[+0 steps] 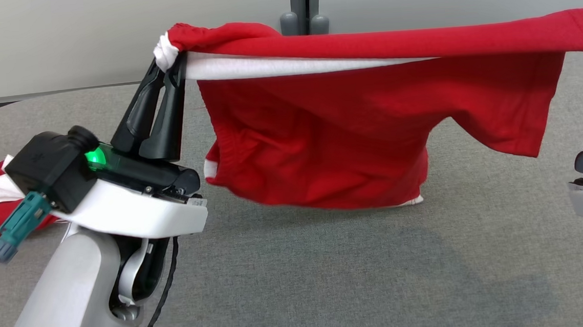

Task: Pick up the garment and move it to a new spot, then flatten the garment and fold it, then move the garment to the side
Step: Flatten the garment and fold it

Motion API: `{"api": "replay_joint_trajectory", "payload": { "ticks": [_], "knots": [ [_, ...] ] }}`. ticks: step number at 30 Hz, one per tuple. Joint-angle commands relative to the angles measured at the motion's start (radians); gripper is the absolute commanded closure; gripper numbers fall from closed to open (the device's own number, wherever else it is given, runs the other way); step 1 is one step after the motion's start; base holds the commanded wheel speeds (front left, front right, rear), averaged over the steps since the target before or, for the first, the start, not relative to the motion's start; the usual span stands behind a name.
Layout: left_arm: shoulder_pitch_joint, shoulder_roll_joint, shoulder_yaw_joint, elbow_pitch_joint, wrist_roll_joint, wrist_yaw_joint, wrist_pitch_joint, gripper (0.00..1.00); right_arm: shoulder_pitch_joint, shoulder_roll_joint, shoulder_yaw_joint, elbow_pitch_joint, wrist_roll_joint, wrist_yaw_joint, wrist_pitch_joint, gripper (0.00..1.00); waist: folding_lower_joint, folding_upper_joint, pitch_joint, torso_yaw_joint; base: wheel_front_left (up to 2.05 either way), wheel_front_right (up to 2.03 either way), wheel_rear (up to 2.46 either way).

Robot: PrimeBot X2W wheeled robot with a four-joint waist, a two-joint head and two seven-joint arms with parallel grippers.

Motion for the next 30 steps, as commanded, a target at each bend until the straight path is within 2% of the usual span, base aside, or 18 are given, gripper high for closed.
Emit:
{"api": "replay_joint_trajectory", "payload": {
  "ticks": [1,8,14,20,24,30],
  "knots": [
    [0.016,0.011,0.016,-0.004,-0.007,0.011,0.002,1.0,-0.002,-0.008,-0.016,0.002,0.008,-0.005,0.004,1.0,0.0,-0.0001,0.0,0.001,0.0,0.0,0.0],
    [-0.017,0.017,0.026,-0.025,-0.042,0.006,0.044,1.0,-0.048,-0.001,-0.022,0.021,0.035,-0.005,0.01,1.0,0.0,-0.0001,0.063,-0.005,0.0,0.0,0.0],
    [-0.192,0.01,0.04,0.067,-0.07,-0.053,0.058,1.0,-0.23,-0.014,0.005,0.091,0.063,-0.005,-0.005,1.0,0.0,-0.0001,0.186,-0.016,0.0,0.0,0.0],
    [-0.46,-0.02,0.072,0.279,-0.098,-0.127,0.03,1.0,-0.517,-0.042,0.068,0.232,0.077,-0.005,-0.031,1.0,0.0,-0.0001,0.271,-0.021,0.0,0.0,0.0],
    [-0.607,-0.043,0.078,0.448,-0.099,-0.163,-0.013,1.0,-0.677,-0.033,0.12,0.36,0.085,-0.005,-0.066,1.0,0.0,-0.0001,0.289,-0.023,0.0,0.0,0.0],
    [-0.677,-0.086,0.063,0.683,-0.11,-0.194,-0.074,1.0,-0.764,0.009,0.207,0.549,0.11,-0.005,-0.111,1.0,0.0,-0.0001,0.305,-0.025,0.0,0.0,0.0]
  ]
}}
